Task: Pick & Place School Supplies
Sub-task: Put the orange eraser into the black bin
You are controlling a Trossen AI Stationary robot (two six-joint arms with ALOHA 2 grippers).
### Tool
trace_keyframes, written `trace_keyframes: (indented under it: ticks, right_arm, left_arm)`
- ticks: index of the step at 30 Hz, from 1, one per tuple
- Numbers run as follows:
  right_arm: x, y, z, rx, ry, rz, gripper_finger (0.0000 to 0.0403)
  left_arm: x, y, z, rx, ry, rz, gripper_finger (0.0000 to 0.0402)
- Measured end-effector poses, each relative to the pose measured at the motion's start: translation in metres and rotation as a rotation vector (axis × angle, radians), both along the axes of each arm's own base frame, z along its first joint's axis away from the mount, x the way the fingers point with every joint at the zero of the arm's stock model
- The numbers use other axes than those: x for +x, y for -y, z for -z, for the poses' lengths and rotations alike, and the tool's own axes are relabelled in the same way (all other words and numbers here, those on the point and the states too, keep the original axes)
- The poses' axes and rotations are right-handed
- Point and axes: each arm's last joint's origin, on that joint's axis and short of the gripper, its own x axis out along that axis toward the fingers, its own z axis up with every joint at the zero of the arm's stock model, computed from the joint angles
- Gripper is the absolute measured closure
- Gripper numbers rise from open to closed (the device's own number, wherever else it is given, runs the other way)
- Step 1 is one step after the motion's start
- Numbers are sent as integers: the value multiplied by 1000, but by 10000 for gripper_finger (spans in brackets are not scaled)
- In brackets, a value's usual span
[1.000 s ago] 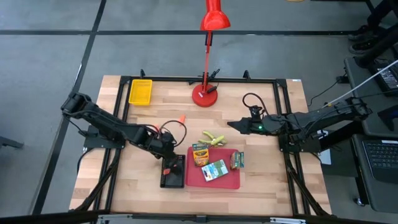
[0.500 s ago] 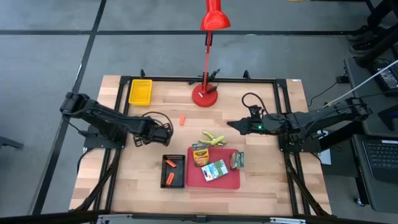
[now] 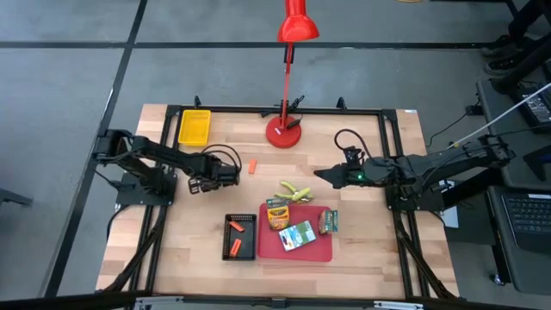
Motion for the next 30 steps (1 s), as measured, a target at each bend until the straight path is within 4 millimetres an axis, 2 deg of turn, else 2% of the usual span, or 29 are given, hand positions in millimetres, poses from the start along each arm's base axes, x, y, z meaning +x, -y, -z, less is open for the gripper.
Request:
trace_keyframes:
  ticks: [15, 22, 30]
  right_arm:
    - [0, 0, 0, -22, -1, 10, 362]
    - [0, 0, 0, 3, 3, 12, 362]
    - [2, 3, -1, 54, 9, -79, 362]
  left_arm:
    - [-3, -22, 1, 73, -47, 62, 266]
    - [-3, -21, 1, 61, -52, 78, 297]
    - [-3, -15, 1, 70, -54, 98, 317]
